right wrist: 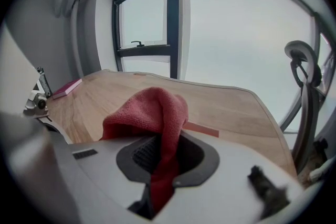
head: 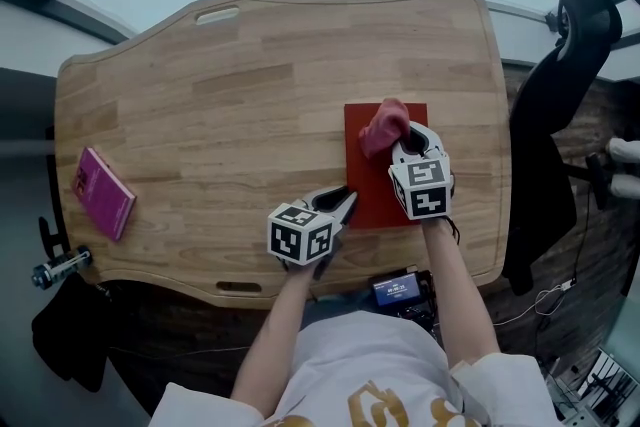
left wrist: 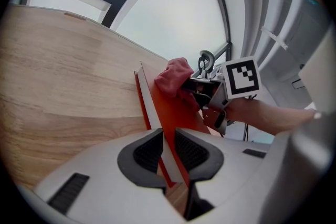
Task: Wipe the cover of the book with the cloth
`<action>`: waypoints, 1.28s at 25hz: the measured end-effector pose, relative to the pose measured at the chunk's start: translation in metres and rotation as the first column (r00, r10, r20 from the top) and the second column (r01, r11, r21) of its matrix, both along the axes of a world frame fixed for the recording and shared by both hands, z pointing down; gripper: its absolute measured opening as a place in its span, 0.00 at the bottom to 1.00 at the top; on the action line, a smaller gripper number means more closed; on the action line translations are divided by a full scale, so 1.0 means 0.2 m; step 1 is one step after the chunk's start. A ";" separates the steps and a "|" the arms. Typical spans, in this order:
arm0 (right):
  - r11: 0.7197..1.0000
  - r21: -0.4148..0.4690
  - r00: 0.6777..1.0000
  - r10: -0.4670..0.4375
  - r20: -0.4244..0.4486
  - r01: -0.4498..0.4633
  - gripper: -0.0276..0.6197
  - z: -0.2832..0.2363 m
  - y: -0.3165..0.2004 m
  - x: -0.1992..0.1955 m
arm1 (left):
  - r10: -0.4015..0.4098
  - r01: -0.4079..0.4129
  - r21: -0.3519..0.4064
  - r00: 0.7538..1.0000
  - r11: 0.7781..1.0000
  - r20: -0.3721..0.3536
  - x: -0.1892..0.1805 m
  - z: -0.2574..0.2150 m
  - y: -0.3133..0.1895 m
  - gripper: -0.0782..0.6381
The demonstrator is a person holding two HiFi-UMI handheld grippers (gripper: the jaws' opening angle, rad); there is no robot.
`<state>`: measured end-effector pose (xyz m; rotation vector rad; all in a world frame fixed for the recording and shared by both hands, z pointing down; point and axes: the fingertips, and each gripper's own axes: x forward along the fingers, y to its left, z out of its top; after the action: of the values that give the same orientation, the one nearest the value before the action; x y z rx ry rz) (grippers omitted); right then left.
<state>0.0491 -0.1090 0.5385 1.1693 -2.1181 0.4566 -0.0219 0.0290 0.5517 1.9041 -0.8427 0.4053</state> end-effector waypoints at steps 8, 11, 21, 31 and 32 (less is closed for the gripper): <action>0.999 -0.009 0.999 0.040 -0.017 -0.041 0.13 0.00 0.02 0.16 | -0.007 0.007 0.016 1.000 1.000 0.014 -0.01 0.00 0.00 0.22; 1.000 -0.002 1.000 0.029 -0.003 -0.029 0.13 0.00 0.08 0.16 | -0.004 0.004 0.016 1.000 1.000 0.018 -0.01 0.00 0.00 0.22; 0.999 -0.001 0.999 -0.047 0.012 0.047 0.13 -0.01 0.31 0.09 | 0.001 -0.002 0.021 0.998 1.000 0.065 0.00 0.00 0.00 0.22; 0.999 0.053 1.000 -0.014 0.011 0.013 0.13 -0.15 0.33 0.14 | -0.014 0.013 0.021 0.997 1.000 0.074 0.03 -0.07 -0.02 0.25; 0.998 0.068 1.000 0.002 0.018 -0.003 0.13 -0.19 0.34 0.16 | -0.021 0.020 0.038 0.999 0.999 0.044 0.05 -0.11 -0.02 0.27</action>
<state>0.0813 -0.0415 0.5015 1.2104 -2.1630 0.4000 -0.0119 0.0246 0.5292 1.9259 -0.9047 0.4235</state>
